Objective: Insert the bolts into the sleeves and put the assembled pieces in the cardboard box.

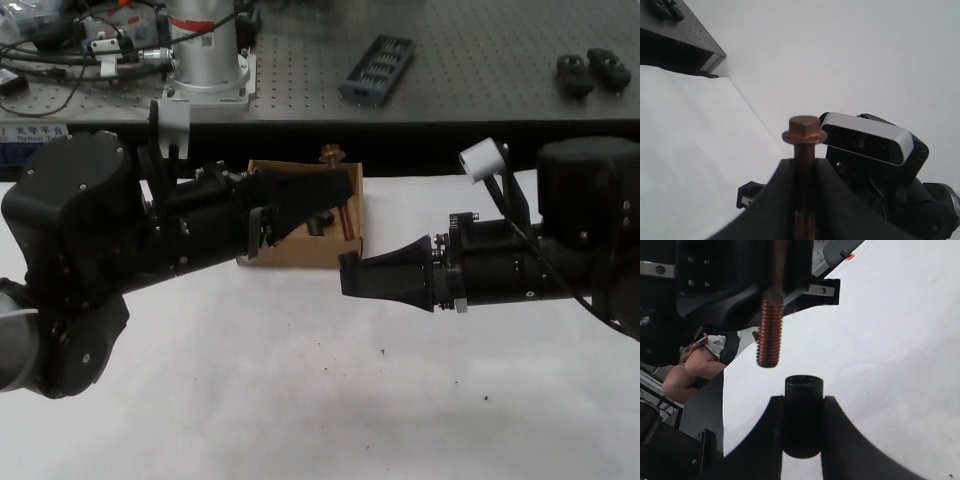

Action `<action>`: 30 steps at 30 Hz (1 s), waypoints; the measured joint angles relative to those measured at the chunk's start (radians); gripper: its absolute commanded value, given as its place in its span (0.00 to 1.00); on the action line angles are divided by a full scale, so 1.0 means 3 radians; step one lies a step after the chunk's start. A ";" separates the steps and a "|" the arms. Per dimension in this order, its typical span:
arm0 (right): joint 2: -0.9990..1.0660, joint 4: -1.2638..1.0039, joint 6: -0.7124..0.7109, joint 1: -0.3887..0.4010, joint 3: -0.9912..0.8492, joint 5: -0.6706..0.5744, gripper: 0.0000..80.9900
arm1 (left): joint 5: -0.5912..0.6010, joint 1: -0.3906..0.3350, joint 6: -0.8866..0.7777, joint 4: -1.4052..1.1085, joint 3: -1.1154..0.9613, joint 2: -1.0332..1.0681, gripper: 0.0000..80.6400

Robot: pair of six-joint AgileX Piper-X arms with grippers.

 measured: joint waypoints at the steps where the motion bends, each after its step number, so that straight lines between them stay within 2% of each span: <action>1: 0.0000 0.0000 0.0009 0.0001 0.0000 0.0000 0.05 | 0.0006 0.0000 0.0000 0.0016 0.0000 0.0000 0.01; 16: 0.0000 0.0000 0.0065 -0.0016 0.0000 -0.0059 0.05 | 0.0138 0.0000 0.0025 0.0199 0.0000 0.0000 0.01; 30: 0.0000 0.0000 0.0065 -0.0019 0.0000 -0.0121 0.05 | -0.0037 -0.0007 0.0072 0.0151 0.0000 0.0000 0.01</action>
